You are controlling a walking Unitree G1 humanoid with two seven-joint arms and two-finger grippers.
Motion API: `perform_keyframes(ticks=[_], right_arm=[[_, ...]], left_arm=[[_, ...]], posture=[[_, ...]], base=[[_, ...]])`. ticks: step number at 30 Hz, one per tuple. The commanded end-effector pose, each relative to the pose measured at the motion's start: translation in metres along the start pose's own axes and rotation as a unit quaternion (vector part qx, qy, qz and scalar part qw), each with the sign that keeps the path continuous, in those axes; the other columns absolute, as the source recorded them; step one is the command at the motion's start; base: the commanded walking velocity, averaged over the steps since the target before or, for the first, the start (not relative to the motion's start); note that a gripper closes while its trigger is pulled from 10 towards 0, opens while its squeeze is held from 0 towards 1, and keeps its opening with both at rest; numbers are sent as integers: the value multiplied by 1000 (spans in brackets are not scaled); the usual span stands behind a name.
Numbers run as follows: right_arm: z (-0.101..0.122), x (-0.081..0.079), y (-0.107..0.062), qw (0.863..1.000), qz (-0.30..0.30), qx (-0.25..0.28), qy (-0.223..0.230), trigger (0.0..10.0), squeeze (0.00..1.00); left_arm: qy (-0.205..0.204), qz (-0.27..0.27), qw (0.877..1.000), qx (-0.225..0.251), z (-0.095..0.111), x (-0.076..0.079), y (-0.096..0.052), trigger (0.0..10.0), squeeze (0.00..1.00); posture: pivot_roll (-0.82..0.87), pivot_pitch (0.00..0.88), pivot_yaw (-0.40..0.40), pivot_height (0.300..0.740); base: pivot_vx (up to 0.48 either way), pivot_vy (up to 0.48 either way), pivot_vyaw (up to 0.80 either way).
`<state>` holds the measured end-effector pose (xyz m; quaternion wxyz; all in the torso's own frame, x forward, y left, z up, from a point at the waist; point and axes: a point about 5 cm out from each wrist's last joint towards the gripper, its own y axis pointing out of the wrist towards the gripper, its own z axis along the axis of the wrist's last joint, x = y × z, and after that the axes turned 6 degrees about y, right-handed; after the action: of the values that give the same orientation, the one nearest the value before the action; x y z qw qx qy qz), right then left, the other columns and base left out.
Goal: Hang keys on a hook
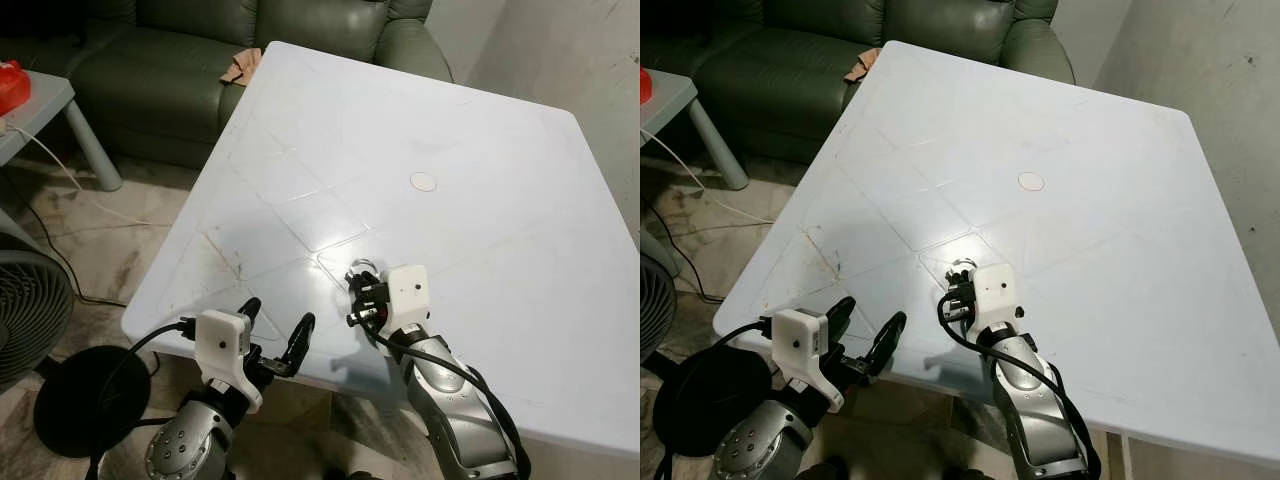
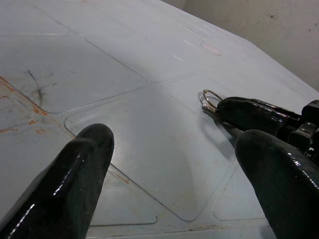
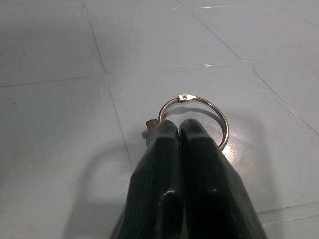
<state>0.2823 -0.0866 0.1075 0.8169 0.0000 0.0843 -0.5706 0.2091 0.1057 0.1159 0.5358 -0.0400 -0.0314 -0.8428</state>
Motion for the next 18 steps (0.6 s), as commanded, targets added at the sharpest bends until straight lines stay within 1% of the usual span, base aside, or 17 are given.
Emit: perform_keyframes(ticks=[1, 5, 7, 11, 13, 14, 15, 16, 17, 18], right_arm=[[-2, 1, -3, 1000, -2, -2, 4, 0, 0], [-1, 2, -3, 1000, -5, 1, 3, 0, 0], [5, 4, -1, 1000, -13, 20, 1, 0, 0], [10, 6, 0, 999, -21, 33, 4, 0, 0], [22, 9, 4, 998, -31, 60, 9, 0, 0], [22, 9, 4, 998, -31, 60, 9, 0, 0], [27, 10, 5, 997, -33, 73, 12, 863, 0], [28, 10, 5, 996, -34, 75, 13, 1647, 0], [28, 10, 5, 996, -34, 75, 13, 1647, 0], [30, 11, 6, 996, -35, 80, 12, 3529, 0]], left_arm=[[0, -5, 1000, 3, 2, 4, 0, 10000, 0], [0, -4, 1000, 4, 3, 4, 1, 10000, 0], [-1, -3, 1000, 7, 4, 3, 3, 10000, 0], [-1, -2, 1000, 9, 4, 2, 4, 10000, 0], [-3, 3, 1000, 15, 6, 1, 8, 10000, 0], [-3, 3, 1000, 15, 6, 1, 8, 10000, 0], [-3, 8, 1000, 16, 6, 0, 11, 10000, 0], [-3, 11, 1000, 17, 7, -1, 12, 10000, 0], [-3, 11, 1000, 17, 7, -1, 12, 10000, 0], [-2, 14, 1000, 17, 7, -2, 14, 10000, 0]], posture=[[89, 204, -132, 740], [89, 204, -132, 740], [88, 196, -131, 740], [88, 196, -131, 740], [86, 182, -128, 740], [86, 182, -128, 740], [85, 175, -127, 740], [85, 175, -127, 740], [85, 175, -127, 740], [84, 168, -126, 740]], base=[[0, 0, 0], [0, 0, 0], [0, 0, 0], [0, 0, 0], [0, 0, 0], [0, 0, 0], [0, 0, 0], [0, 0, 0], [0, 0, 0], [0, 0, 0]])
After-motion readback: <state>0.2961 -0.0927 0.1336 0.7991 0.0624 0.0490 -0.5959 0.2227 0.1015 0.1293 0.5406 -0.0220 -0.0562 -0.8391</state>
